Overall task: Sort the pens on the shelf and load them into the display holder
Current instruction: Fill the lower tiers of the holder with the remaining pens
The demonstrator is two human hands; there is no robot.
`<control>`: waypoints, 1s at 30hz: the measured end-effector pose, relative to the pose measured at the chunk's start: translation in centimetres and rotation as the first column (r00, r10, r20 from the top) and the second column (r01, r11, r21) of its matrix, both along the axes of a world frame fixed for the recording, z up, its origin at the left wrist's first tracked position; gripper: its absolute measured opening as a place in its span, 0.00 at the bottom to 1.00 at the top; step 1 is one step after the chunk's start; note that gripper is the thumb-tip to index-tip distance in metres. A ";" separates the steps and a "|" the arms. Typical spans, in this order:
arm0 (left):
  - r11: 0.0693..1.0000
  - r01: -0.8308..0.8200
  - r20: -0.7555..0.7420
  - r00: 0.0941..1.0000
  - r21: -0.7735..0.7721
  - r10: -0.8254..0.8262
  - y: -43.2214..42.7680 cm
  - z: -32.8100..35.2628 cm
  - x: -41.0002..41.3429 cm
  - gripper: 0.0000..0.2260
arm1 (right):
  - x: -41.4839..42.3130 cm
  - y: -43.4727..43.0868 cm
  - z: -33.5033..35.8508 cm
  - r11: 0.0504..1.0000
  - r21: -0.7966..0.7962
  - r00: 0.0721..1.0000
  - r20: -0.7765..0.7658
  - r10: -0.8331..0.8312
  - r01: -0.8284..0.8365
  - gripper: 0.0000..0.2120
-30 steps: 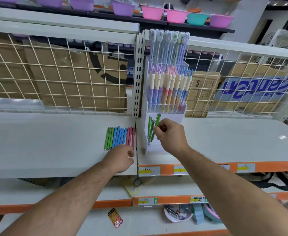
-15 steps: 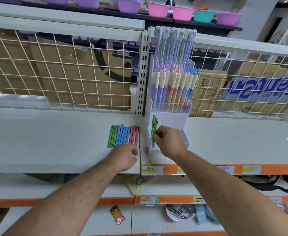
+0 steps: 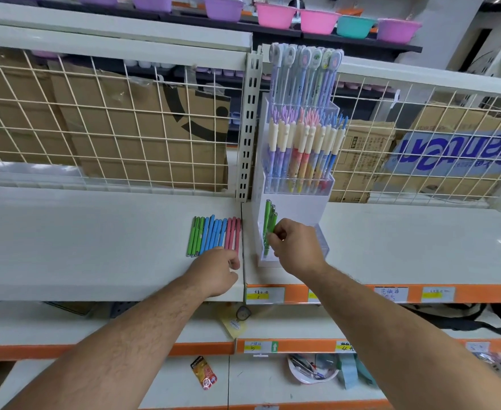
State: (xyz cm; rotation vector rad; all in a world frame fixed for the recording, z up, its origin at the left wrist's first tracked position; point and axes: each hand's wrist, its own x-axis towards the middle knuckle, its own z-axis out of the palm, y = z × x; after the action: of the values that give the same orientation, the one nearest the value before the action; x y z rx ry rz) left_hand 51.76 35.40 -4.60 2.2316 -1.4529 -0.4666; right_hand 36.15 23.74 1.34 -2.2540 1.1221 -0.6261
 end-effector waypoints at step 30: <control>0.896 -0.444 0.125 0.889 0.006 0.440 0.5 3.3 4.8 0.09 | 4.1 5.5 -4.8 0.858 -0.298 0.886 -0.342 0.313 -0.418 0.08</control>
State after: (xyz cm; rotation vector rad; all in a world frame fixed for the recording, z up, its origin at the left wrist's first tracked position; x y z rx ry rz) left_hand 56.60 35.95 -1.32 2.5551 -0.9397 -0.2083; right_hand 40.24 29.23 -3.50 -2.8578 0.6901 -0.3804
